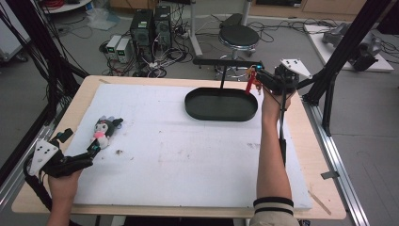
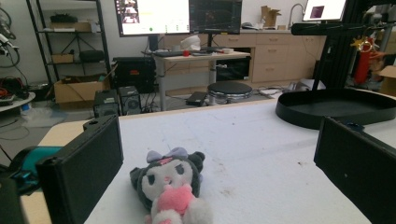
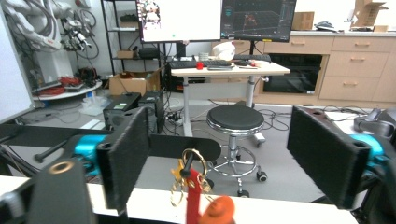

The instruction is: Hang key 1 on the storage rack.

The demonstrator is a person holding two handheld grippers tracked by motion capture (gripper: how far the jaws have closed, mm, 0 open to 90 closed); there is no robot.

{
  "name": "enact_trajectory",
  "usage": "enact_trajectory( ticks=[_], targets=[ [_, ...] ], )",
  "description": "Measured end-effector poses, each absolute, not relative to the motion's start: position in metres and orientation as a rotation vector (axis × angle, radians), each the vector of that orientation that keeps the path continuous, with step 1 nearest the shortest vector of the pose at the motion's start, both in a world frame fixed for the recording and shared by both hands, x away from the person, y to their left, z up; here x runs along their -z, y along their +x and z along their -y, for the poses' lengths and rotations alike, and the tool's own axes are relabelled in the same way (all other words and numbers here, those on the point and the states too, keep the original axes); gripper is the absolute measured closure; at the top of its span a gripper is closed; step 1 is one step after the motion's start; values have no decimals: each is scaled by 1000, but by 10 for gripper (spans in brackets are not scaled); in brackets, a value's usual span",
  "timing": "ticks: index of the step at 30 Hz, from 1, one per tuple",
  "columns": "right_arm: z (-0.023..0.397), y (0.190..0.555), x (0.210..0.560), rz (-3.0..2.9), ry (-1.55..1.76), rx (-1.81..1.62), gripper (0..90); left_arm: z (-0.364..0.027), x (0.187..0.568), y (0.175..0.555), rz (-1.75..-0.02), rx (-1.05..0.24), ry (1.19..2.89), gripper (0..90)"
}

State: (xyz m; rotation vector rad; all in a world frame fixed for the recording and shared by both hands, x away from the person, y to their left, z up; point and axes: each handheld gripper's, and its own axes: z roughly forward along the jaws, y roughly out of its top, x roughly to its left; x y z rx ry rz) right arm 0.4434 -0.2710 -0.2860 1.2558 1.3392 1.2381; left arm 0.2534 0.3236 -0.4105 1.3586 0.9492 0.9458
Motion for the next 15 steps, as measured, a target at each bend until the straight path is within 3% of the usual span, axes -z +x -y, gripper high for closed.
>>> enact_trajectory(
  ticks=[3, 15],
  targets=[
    [270, 433, 279, -1342, 1259, -1236, 99, -324, 411, 254, -951, -946, 1360, 17],
    [269, 386, 275, -1352, 1178, -1318, 97, -323, 411, 255, -954, -927, 1356, 17]
  ],
)
